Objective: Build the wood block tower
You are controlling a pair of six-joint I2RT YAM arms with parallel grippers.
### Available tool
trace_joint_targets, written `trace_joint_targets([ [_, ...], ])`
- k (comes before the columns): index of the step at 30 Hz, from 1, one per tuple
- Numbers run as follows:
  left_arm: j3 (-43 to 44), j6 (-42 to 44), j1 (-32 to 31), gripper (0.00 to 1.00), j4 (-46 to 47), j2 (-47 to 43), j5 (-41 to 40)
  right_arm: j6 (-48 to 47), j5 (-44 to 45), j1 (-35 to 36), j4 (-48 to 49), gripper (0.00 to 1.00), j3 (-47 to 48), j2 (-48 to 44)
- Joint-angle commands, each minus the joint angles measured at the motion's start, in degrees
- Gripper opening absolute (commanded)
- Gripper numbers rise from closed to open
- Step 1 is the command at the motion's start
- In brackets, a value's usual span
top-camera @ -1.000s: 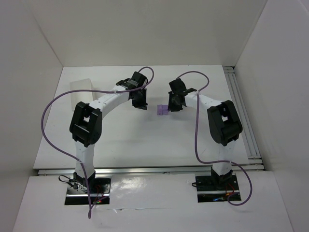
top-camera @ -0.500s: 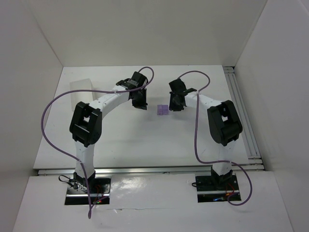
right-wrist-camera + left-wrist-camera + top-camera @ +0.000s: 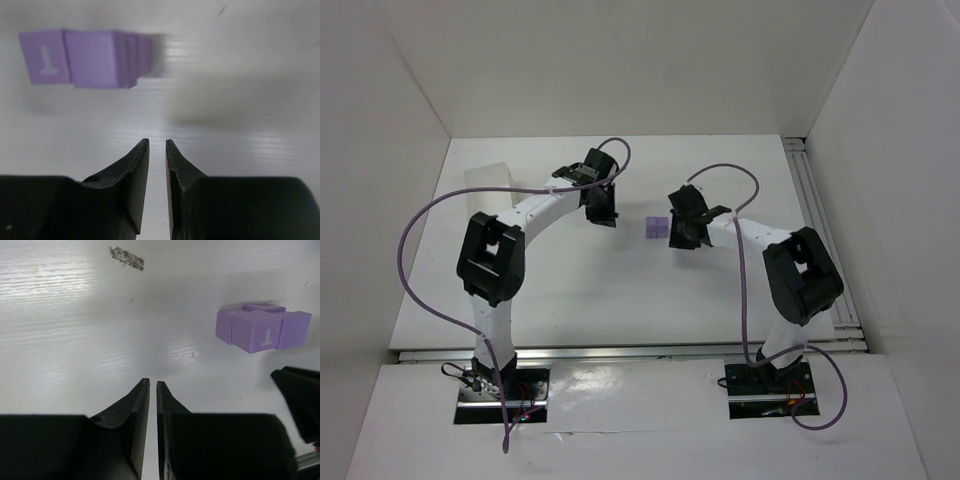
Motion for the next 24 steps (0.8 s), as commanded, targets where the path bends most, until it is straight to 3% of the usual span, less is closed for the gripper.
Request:
trace_joint_targets([
  [1,-0.1,1.2,1.8,0.24,0.3,-4.6,-0.8,4.3,-1.1,4.0,8.8,0.27,-2.6,-1.9],
  [7,-1.8,1.2,3.0,0.24,0.3,-7.5,-0.8,7.4,0.9,7.0,14.1,0.23,-1.9,1.1],
  [12,-2.9,1.7,4.0,0.24,0.3,-8.0,-0.8,8.6,2.3,7.5,14.1,0.13,2.4,5.2],
  [24,-2.9,2.2,5.1,0.24,0.3,-8.0,-0.8,8.6,5.7,7.5,12.3,0.13,5.6,8.8],
])
